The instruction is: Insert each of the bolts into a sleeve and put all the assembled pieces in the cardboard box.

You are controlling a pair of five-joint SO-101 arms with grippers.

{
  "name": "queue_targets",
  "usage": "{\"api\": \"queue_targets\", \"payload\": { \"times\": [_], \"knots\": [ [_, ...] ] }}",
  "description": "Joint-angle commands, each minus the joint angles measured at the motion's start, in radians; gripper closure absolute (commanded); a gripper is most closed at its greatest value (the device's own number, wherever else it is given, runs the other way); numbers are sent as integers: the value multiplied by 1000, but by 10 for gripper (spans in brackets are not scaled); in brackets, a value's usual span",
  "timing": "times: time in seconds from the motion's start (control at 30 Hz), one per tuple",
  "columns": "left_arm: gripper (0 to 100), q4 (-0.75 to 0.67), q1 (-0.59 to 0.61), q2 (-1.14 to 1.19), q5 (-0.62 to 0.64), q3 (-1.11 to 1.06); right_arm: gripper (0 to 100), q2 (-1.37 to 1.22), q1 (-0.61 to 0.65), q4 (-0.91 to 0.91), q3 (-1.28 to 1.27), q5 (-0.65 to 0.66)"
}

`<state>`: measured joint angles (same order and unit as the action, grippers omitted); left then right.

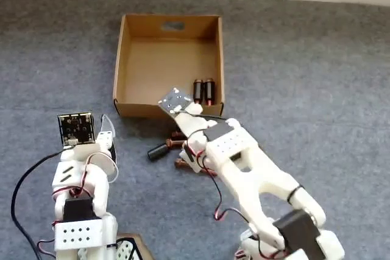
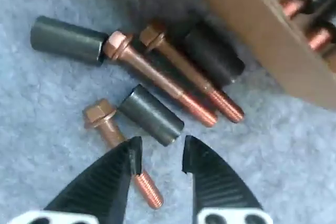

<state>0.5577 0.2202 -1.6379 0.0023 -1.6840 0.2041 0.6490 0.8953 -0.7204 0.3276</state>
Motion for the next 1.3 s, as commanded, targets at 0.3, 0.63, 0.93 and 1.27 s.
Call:
{"api": "queue_targets", "payload": {
  "times": [0.3, 0.63, 0.93, 1.27],
  "knots": [
    [896, -20, 4, -12, -5, -21, 867, -159, 35, -12, 162, 69],
    [896, -20, 4, -12, -6, -21, 867, -251, 107, -13, 163, 209],
    [896, -21, 4, -12, -6, -21, 995, -255, 93, -7, 191, 120],
    [896, -20, 4, -12, -6, -21, 993, 5, -153, 193, 205, -137]
  ]
}}
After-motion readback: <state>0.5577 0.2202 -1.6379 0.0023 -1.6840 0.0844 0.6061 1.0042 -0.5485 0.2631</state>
